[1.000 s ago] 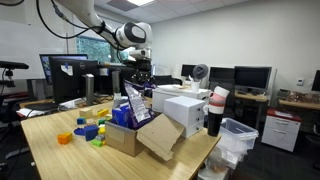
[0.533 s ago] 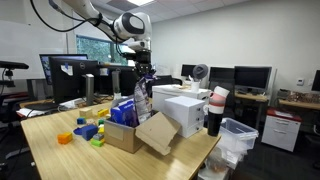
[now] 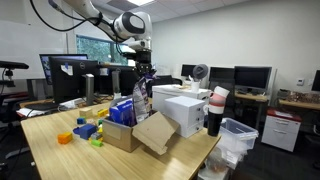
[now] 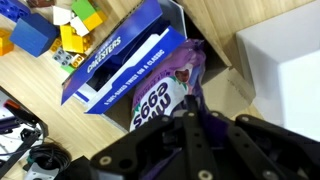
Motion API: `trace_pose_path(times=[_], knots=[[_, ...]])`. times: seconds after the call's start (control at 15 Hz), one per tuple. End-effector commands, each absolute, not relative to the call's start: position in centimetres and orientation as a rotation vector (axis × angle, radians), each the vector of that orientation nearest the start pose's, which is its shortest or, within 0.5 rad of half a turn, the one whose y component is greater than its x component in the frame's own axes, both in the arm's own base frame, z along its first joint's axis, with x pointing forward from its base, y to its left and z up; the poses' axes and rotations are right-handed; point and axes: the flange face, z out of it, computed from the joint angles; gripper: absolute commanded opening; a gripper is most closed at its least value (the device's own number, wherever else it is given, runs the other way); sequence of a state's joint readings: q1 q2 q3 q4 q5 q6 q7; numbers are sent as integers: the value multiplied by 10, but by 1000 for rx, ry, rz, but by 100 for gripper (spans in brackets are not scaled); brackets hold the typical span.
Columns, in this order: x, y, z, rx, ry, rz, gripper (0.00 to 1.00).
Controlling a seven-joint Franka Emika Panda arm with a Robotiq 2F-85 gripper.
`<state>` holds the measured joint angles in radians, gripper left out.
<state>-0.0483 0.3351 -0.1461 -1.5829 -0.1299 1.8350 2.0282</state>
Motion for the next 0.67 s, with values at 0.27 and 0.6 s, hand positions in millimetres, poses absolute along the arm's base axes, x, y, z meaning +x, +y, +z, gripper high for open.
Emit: trace_pose_path(times=[0.27,0.6], knots=[[638,-112,398,-1559,2935,-14,2],[636,-103,390,-1561,2930,8,28]])
